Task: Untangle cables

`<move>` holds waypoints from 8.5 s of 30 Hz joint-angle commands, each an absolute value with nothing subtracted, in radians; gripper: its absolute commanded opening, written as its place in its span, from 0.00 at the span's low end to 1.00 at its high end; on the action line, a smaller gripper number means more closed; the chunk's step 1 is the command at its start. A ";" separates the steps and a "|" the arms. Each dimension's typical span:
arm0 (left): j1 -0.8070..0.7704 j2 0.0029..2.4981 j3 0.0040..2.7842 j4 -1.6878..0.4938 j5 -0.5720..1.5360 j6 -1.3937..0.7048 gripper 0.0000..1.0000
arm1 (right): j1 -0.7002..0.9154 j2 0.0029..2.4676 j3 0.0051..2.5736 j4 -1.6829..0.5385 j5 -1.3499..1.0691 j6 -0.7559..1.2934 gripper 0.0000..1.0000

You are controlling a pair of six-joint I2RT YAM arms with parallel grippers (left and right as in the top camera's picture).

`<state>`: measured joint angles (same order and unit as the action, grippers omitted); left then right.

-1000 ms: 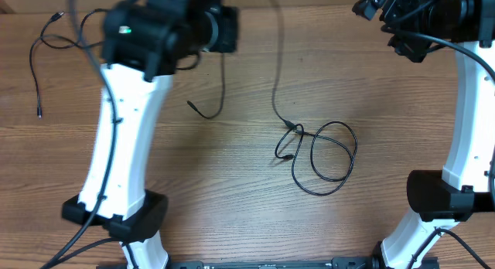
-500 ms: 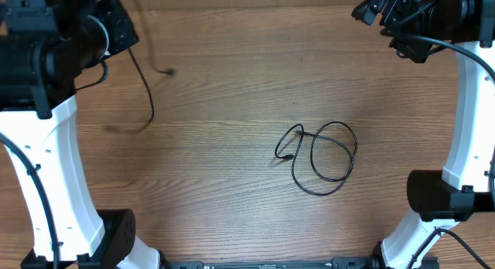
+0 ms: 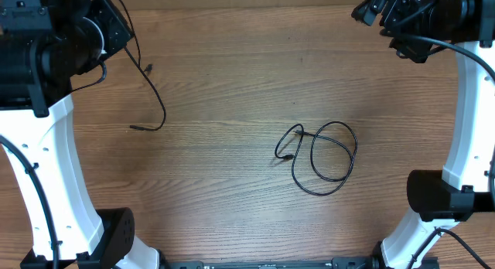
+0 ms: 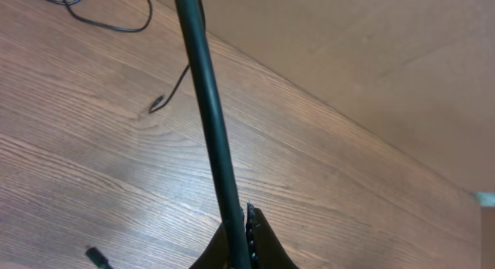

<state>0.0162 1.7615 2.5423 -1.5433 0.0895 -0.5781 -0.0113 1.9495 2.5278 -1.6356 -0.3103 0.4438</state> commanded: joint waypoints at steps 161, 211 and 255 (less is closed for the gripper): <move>0.419 1.969 1.165 -0.794 -0.103 -0.067 0.14 | -0.012 1.942 2.539 -1.657 -0.315 0.436 1.00; 0.300 1.969 1.569 -1.054 0.091 -0.397 0.80 | -0.012 1.942 2.539 -1.655 -0.315 0.414 1.00; 0.306 2.009 1.289 -0.705 -0.034 -0.861 0.27 | -0.012 1.942 2.539 -1.652 -0.315 0.418 1.00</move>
<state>0.3027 1.9869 1.2995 -0.7078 -0.0010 -0.8478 -0.0116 1.9495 2.5278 -1.6592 -0.3107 0.4213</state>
